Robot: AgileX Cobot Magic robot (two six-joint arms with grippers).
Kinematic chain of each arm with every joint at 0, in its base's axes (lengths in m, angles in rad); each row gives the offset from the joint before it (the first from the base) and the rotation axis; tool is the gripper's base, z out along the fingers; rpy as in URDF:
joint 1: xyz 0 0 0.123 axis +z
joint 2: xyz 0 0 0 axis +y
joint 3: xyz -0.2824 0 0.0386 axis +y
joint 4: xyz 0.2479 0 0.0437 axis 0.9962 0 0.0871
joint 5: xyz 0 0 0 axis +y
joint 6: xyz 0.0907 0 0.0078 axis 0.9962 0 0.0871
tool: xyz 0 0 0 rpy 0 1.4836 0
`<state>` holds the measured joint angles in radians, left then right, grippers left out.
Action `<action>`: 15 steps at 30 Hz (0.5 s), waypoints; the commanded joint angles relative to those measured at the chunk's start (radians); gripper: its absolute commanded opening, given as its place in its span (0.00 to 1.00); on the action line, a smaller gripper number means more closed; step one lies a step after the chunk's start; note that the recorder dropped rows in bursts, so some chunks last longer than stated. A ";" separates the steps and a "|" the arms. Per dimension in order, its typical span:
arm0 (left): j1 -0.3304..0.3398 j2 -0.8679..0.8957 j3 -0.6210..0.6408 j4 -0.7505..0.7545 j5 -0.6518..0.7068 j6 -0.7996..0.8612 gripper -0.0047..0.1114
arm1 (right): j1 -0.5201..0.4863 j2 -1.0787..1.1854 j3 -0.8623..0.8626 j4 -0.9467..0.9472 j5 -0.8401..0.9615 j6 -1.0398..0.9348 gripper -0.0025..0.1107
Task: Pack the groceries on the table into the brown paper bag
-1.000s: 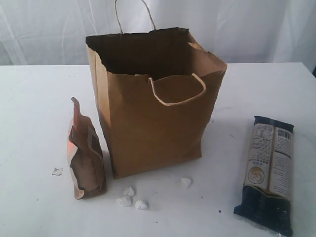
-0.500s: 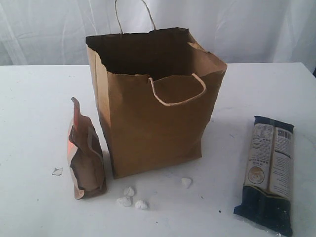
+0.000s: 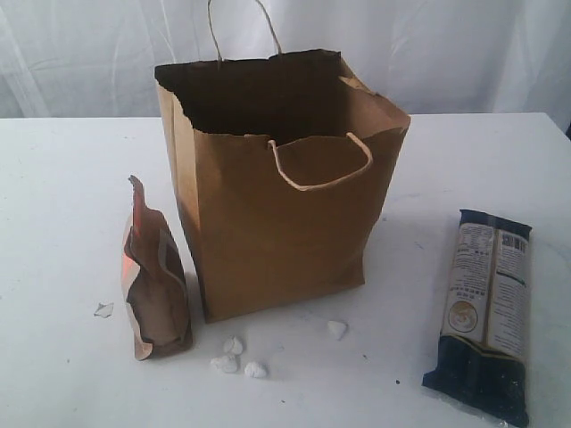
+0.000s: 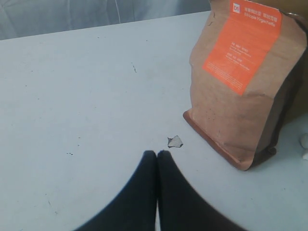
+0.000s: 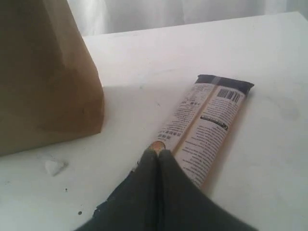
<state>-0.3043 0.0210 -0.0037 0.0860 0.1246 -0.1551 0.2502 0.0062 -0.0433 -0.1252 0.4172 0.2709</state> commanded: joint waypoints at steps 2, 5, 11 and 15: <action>0.003 -0.009 0.004 -0.003 0.000 -0.003 0.05 | -0.006 -0.006 0.041 0.000 -0.010 0.005 0.02; 0.003 -0.009 0.004 -0.003 0.000 -0.003 0.05 | -0.006 -0.006 0.043 -0.003 -0.049 0.003 0.02; 0.003 -0.009 0.004 -0.003 0.000 -0.003 0.05 | -0.006 -0.006 0.043 -0.003 -0.069 0.003 0.02; 0.003 -0.009 0.004 -0.003 0.000 -0.003 0.05 | -0.006 -0.006 0.043 -0.003 -0.069 0.003 0.02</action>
